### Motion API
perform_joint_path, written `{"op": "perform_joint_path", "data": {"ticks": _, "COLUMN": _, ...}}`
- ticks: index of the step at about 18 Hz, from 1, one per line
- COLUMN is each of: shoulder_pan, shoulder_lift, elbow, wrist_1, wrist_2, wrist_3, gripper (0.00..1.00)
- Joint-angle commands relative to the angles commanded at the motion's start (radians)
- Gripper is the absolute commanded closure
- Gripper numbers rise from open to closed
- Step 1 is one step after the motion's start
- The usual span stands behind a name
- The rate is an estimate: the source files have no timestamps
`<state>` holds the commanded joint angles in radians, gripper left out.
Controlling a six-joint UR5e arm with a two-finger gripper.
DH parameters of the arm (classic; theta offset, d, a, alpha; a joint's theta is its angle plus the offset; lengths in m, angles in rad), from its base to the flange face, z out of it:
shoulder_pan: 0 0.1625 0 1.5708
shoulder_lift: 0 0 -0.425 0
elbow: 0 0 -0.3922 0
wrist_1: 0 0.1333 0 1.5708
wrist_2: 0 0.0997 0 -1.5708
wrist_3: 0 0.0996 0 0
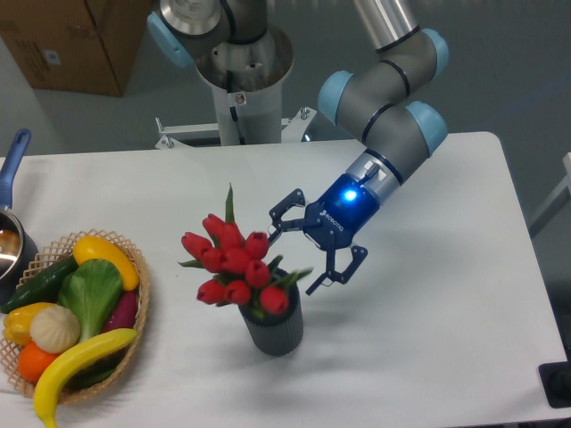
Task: Insert the flowers into the vase
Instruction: 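Open the gripper to release the tulips, then raise the open gripper up and away from the tulips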
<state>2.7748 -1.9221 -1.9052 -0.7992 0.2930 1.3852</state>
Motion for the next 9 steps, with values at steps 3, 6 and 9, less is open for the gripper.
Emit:
{"op": "perform_joint_path", "data": {"ticks": 3, "shoulder_pan": 0.040, "shoulder_lift": 0.040, "elbow": 0.011, "wrist_1": 0.000, "wrist_2": 0.087, "wrist_3": 0.000, "gripper": 0.00}}
{"op": "perform_joint_path", "data": {"ticks": 6, "shoulder_pan": 0.083, "shoulder_lift": 0.060, "elbow": 0.058, "wrist_1": 0.000, "wrist_2": 0.268, "wrist_3": 0.008, "gripper": 0.00}}
{"op": "perform_joint_path", "data": {"ticks": 9, "shoulder_pan": 0.107, "shoulder_lift": 0.075, "elbow": 0.113, "wrist_1": -0.002, "wrist_2": 0.412, "wrist_3": 0.011, "gripper": 0.00}}
